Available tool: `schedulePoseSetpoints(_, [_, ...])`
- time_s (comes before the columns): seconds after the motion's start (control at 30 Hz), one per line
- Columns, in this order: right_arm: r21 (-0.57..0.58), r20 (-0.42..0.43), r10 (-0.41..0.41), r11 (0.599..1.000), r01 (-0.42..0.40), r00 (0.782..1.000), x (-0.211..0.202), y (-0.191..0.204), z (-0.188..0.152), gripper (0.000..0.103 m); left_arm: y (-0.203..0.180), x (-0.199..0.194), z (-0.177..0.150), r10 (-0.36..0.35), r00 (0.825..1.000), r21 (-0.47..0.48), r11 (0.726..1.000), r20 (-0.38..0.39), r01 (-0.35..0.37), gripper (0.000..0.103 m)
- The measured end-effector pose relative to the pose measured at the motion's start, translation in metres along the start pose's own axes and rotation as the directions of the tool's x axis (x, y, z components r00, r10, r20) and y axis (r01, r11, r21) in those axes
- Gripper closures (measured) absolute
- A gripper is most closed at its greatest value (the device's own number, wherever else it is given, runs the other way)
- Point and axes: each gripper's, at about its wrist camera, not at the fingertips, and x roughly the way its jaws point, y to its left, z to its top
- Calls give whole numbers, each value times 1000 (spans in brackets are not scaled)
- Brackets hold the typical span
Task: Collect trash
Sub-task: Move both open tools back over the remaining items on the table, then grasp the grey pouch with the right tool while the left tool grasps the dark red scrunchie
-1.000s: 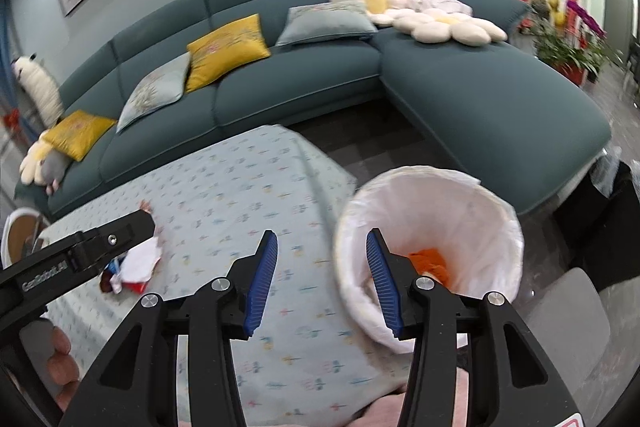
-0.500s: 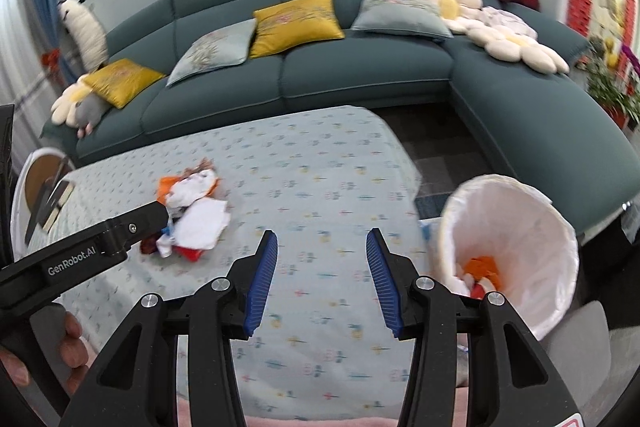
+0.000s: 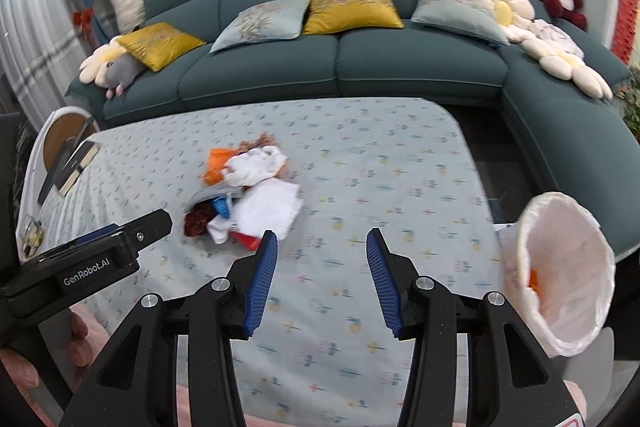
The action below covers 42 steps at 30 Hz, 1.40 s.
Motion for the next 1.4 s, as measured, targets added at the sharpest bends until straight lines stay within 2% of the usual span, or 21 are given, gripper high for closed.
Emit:
schedulePoseSetpoints(0.17, [-31,-46,28,999,-30,999,26,28,4,58,33,13,3,44,999,0,999,-21,-44,25])
schedulePoseSetpoints(0.37, [-55,-102,53,997,-59,993,64,61,8,63,57,38,11,75,996,32,997,-57,-74,25])
schedulePoseSetpoints(0.67, [-98,-180,69,991,-88,981,123,97,12,68,82,74,21,55,992,14,998,-110,-53,26])
schedulePoseSetpoints(0.73, [-102,-198,66,991,-88,978,135,101,12,74,86,81,21,52,991,-2,999,-122,-53,26])
schedulePoseSetpoints(0.87, [-104,-227,65,990,-91,972,155,103,14,75,94,93,19,27,988,-42,999,-150,-33,26])
schedulePoseSetpoints(0.97, [-109,-247,58,990,-87,967,168,103,13,80,95,101,20,18,987,-55,998,-162,-27,26])
schedulePoseSetpoints(1.13, [-97,-278,62,991,-93,959,182,99,9,96,93,112,18,10,984,-59,998,-178,-21,26])
schedulePoseSetpoints(1.23, [-90,-264,70,991,-97,962,180,97,9,98,93,118,17,0,982,-72,997,-189,-14,26])
schedulePoseSetpoints(1.4, [-42,-202,82,995,-92,976,158,83,12,98,92,122,20,-55,980,-114,993,-192,34,26])
